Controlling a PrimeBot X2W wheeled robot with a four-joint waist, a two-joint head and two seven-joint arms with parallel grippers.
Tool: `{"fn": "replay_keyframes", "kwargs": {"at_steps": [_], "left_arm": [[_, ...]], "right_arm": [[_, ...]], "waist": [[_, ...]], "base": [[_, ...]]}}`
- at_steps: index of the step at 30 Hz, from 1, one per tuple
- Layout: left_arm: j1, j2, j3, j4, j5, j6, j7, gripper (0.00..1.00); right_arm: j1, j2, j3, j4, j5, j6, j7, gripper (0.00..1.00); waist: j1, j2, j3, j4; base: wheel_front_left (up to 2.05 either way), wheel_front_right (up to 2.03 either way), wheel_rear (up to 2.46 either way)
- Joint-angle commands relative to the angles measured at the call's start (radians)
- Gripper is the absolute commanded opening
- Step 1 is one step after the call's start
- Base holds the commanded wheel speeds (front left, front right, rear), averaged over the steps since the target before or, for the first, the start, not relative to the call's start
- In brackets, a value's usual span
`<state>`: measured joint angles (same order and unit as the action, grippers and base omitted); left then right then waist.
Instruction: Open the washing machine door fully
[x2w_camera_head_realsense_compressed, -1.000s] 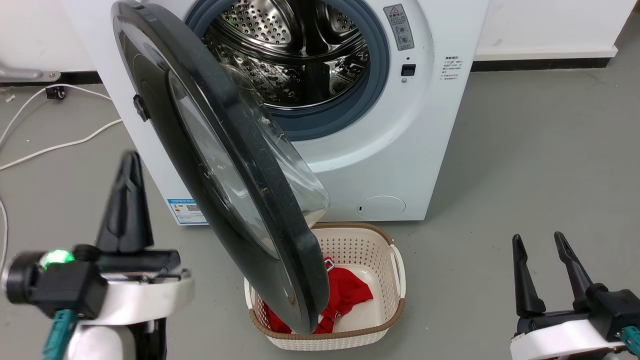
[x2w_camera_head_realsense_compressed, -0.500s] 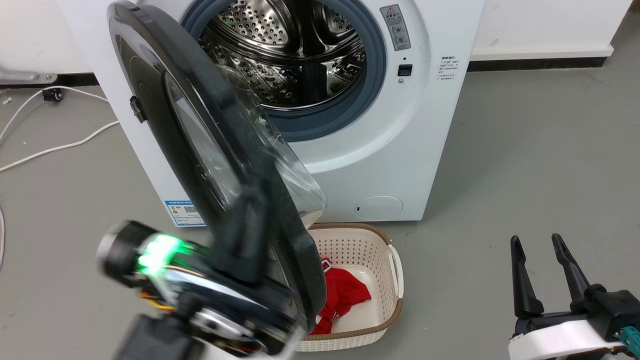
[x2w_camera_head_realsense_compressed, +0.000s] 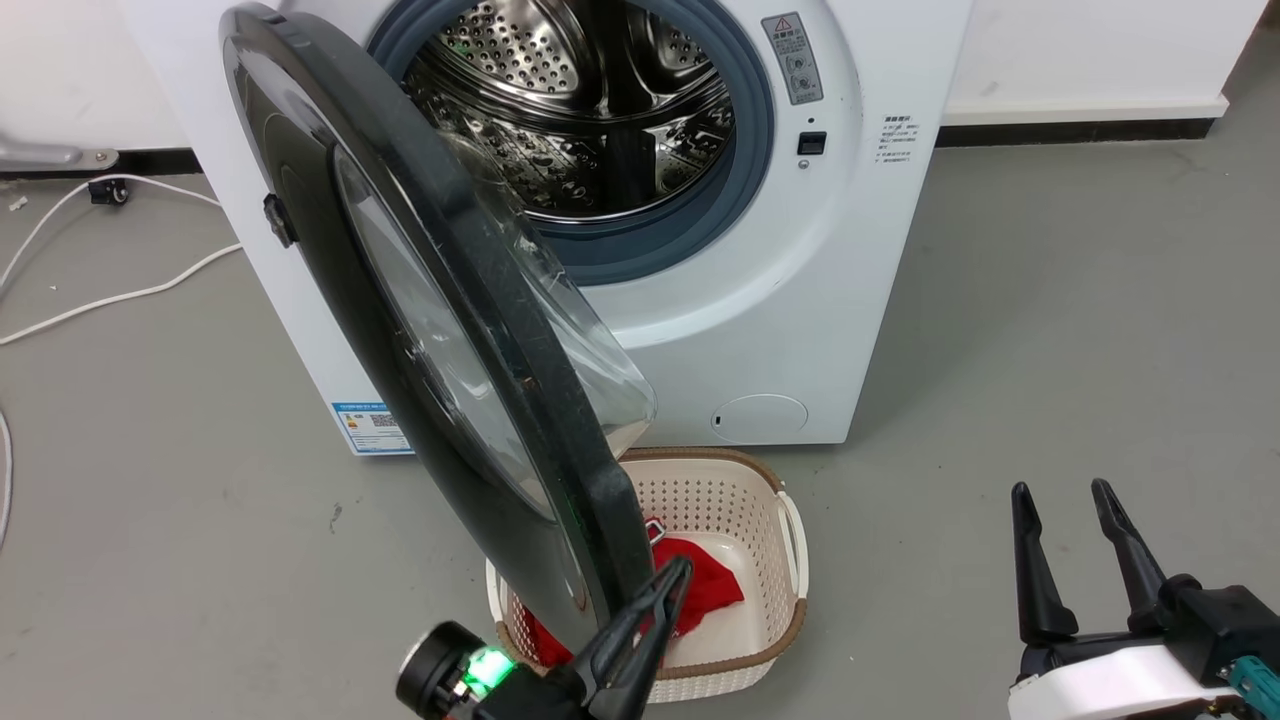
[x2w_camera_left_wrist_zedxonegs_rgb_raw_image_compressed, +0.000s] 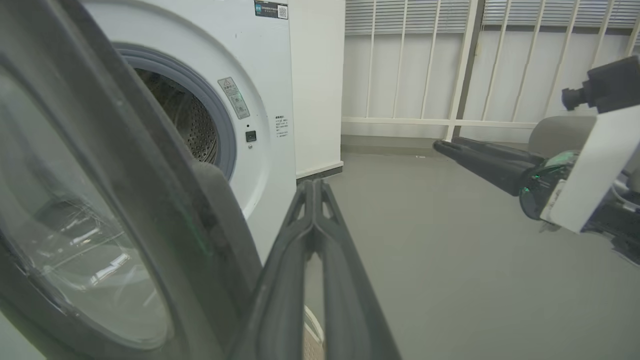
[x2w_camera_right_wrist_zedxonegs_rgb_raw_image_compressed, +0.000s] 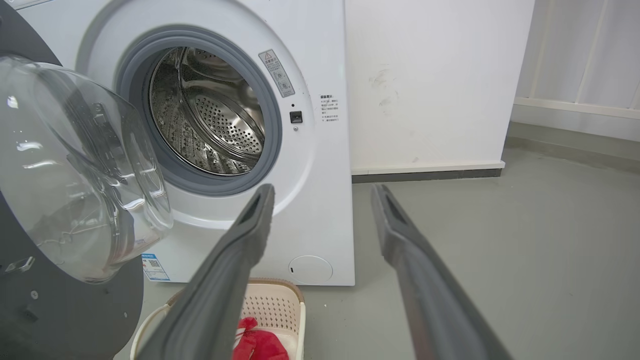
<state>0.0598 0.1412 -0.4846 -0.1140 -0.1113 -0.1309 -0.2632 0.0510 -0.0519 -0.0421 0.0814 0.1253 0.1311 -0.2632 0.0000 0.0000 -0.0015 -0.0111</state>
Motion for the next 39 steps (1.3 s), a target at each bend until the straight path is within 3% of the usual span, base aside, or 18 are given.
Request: {"fn": "replay_keyframes", "kwargs": {"at_steps": [1,10,23,29,39], "left_arm": [[0.004,-0.004,-0.003,0.019,-0.006,0.001,-0.002,0.0],[-0.121,-0.05,0.025,0.194,-0.052,0.003,-0.002,0.0],[-0.094,-0.042,0.076,0.237,-0.059,0.065,0.001,0.0],[-0.007,-0.025,0.092,0.16,-0.069,0.116,0.024,0.0],[0.106,-0.003,0.119,0.006,-0.081,0.176,0.057,0.0]], "right_arm": [[0.006,0.003,0.004,0.003,0.003,-0.001,-0.002,1.0],[-0.004,0.003,0.015,0.026,0.021,-0.001,-0.002,1.0],[-0.002,0.003,0.012,0.05,0.043,-0.001,-0.002,1.0],[0.007,0.003,0.009,0.054,0.052,-0.001,-0.002,1.0],[-0.004,0.003,-0.005,0.044,0.057,0.0,-0.002,1.0]], "waist": [[0.0,0.0,0.001,0.001],[0.0,0.0,0.012,0.001],[0.0,0.0,0.008,0.014],[0.0,0.0,0.01,0.071],[0.0,0.0,0.036,0.233]], "base": [[0.0,0.0,0.0],[0.0,0.0,0.0],[0.0,0.0,0.0],[0.0,0.0,0.0],[0.0,0.0,0.0]]}}
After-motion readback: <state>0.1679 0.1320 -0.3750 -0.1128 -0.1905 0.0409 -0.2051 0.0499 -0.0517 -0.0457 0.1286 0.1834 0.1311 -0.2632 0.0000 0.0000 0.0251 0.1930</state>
